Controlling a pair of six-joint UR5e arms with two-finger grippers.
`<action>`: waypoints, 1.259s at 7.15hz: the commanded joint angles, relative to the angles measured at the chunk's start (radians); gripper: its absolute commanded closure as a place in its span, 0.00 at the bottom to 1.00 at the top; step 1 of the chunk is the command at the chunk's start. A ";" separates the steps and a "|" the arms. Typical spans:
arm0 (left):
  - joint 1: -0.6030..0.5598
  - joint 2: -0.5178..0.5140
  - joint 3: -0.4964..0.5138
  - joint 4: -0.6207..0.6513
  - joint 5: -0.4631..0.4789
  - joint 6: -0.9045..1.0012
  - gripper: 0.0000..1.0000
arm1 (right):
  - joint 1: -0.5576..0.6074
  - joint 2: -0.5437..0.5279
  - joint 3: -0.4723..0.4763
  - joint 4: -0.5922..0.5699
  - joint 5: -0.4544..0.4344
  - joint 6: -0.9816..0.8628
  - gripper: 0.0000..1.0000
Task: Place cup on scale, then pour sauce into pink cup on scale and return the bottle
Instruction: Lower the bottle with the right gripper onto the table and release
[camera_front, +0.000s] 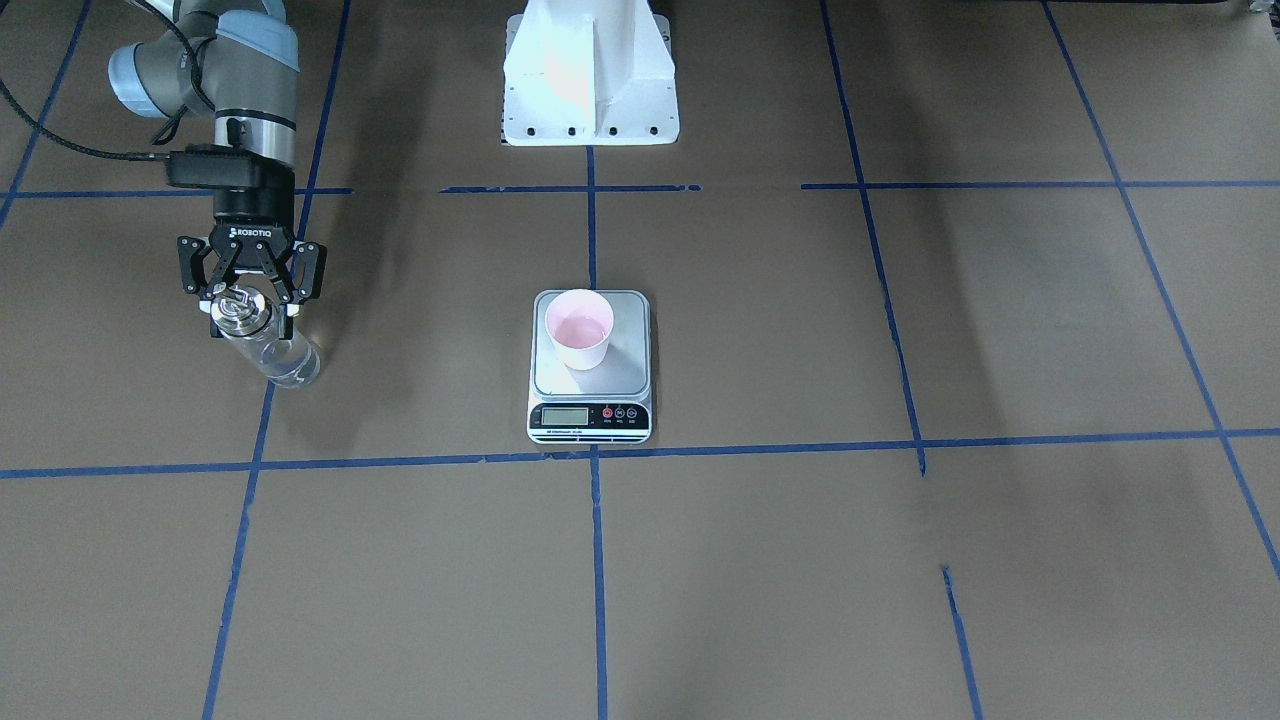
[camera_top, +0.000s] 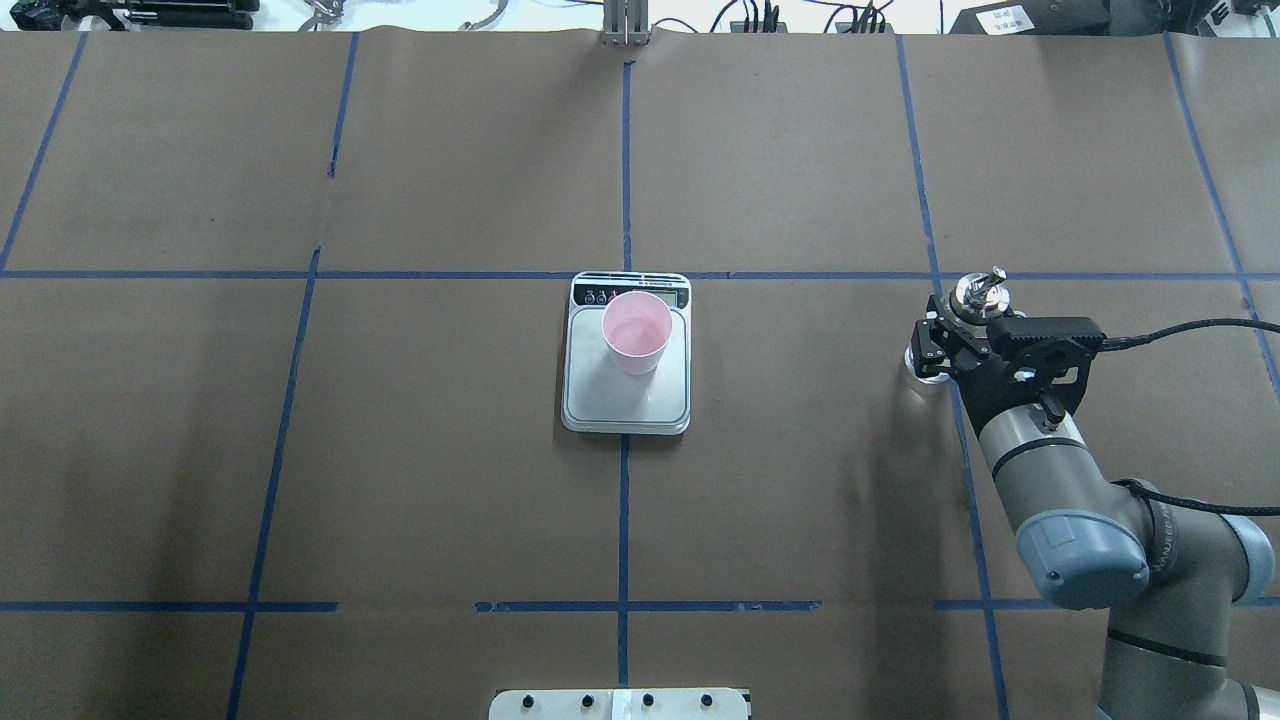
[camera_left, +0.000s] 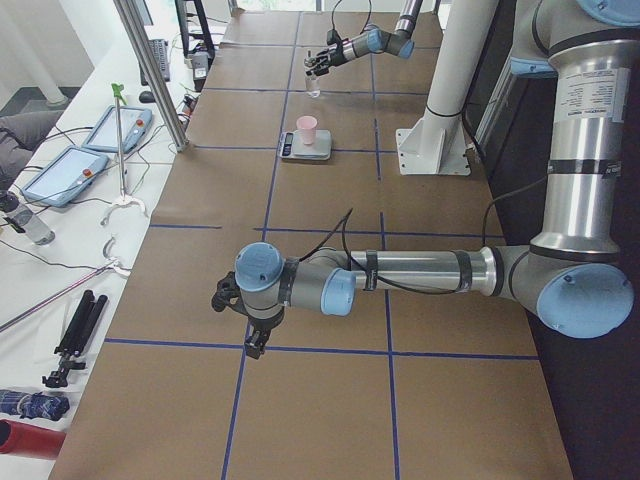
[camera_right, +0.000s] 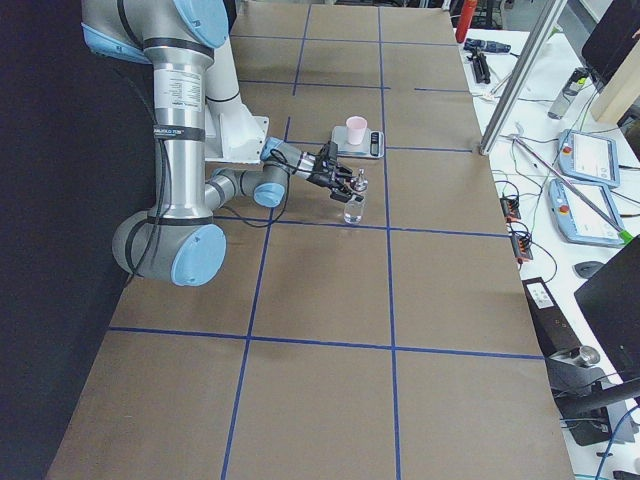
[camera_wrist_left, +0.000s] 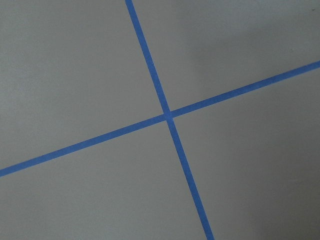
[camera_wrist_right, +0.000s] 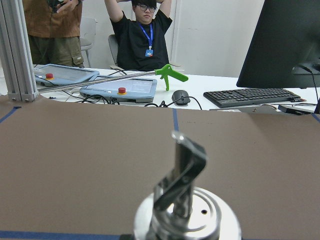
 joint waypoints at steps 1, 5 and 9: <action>0.000 0.000 -0.001 0.001 0.000 -0.001 0.00 | -0.001 0.000 0.001 0.001 0.000 0.003 0.00; 0.000 0.000 -0.004 0.005 0.000 0.000 0.00 | -0.004 0.000 0.002 0.001 -0.002 0.005 0.00; 0.000 0.000 -0.005 0.003 0.000 0.000 0.00 | -0.042 -0.032 0.006 0.047 -0.035 0.008 0.00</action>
